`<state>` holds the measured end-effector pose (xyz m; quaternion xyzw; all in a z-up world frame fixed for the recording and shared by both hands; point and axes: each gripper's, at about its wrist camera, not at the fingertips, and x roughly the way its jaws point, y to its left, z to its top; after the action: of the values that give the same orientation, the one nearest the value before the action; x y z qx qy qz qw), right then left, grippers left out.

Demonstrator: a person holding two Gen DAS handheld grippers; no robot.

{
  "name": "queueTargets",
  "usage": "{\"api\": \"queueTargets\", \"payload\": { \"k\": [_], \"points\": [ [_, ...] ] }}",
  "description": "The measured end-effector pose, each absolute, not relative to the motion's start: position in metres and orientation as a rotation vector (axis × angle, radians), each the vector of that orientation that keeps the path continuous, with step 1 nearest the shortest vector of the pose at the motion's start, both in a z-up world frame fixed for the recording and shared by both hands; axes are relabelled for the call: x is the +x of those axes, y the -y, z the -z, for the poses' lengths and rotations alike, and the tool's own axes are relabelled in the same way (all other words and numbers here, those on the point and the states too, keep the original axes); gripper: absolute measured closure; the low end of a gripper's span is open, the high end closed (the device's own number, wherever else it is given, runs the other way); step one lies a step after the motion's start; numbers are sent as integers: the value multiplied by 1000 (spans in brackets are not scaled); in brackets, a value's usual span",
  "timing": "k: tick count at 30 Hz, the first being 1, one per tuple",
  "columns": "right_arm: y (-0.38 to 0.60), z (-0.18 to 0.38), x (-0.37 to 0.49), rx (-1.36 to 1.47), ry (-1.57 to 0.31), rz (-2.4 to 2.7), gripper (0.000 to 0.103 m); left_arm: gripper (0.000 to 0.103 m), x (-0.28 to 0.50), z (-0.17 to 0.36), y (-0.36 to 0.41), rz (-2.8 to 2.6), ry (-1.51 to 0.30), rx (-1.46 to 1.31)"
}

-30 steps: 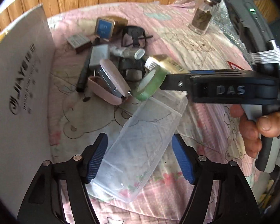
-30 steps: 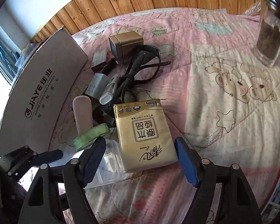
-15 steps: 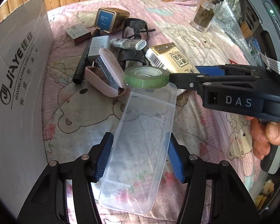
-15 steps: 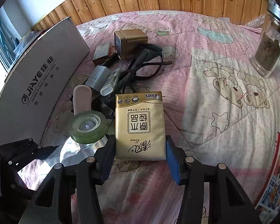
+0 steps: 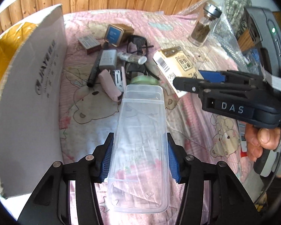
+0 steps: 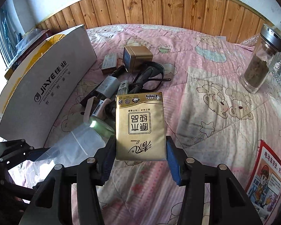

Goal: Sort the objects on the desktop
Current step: 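Carry the clear box and gold pack over the yellow-lined cardboard box with both tools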

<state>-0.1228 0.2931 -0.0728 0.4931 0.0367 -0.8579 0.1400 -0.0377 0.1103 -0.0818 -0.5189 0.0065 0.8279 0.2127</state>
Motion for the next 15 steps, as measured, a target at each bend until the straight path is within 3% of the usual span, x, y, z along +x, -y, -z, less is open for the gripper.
{"api": "queueTargets", "payload": {
  "k": [15],
  "points": [
    [-269,29,-79,1297,-147,2500,51,50,-8,12,-64,-2464,151,-1275]
  ]
}}
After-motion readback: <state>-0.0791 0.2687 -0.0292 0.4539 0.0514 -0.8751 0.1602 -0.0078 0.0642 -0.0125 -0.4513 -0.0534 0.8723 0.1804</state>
